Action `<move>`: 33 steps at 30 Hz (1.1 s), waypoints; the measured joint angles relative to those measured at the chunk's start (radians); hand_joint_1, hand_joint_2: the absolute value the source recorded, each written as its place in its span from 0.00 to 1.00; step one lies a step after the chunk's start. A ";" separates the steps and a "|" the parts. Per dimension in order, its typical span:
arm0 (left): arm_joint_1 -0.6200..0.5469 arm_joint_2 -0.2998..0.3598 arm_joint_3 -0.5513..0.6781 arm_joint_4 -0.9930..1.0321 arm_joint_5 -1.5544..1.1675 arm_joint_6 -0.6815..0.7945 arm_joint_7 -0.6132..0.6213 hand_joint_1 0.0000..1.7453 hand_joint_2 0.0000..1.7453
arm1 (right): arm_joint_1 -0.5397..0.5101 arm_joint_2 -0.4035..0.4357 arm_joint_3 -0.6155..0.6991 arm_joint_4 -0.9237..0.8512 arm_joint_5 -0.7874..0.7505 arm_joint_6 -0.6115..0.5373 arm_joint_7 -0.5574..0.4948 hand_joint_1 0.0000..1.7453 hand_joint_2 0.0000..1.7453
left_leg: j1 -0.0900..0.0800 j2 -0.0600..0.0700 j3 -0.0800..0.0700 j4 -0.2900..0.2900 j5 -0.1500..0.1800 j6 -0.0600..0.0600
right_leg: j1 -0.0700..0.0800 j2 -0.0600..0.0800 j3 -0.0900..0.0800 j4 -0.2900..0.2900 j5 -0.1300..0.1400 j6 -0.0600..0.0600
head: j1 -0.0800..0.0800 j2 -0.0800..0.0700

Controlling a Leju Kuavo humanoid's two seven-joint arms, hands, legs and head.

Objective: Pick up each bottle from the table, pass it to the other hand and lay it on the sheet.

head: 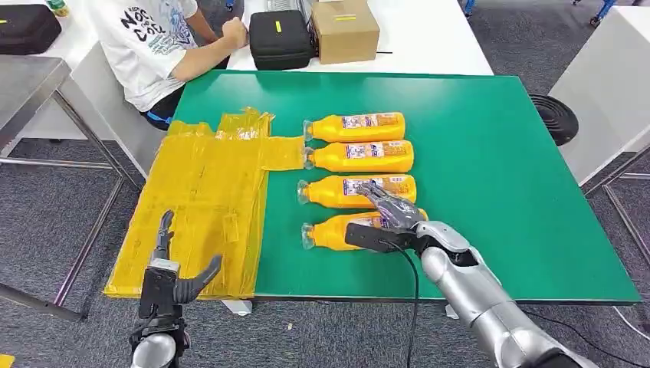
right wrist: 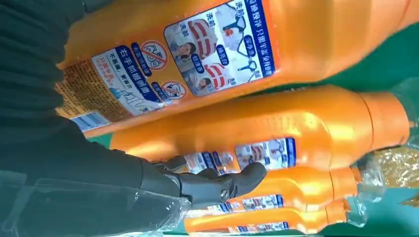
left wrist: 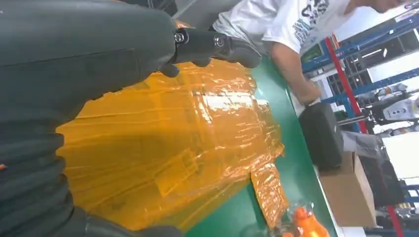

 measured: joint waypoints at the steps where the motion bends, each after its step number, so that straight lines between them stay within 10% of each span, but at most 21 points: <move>1: 0.002 0.000 0.003 -0.002 0.000 0.000 0.000 0.00 1.00 | 0.009 -0.004 0.001 -0.009 0.000 -0.003 0.002 0.00 1.00 | 0.000 0.000 0.000 0.000 0.000 0.000 | 0.000 0.000 0.000 0.000 0.000 0.000 | 0.000 0.000; 33: 0.014 0.011 0.018 -0.003 0.022 -0.004 0.000 0.00 1.00 | 0.111 -0.135 -0.009 -0.138 -0.034 0.021 0.023 0.00 1.00 | 0.000 0.000 0.000 0.000 0.000 0.000 | 0.000 0.000 0.000 0.000 0.000 0.000 | 0.000 0.000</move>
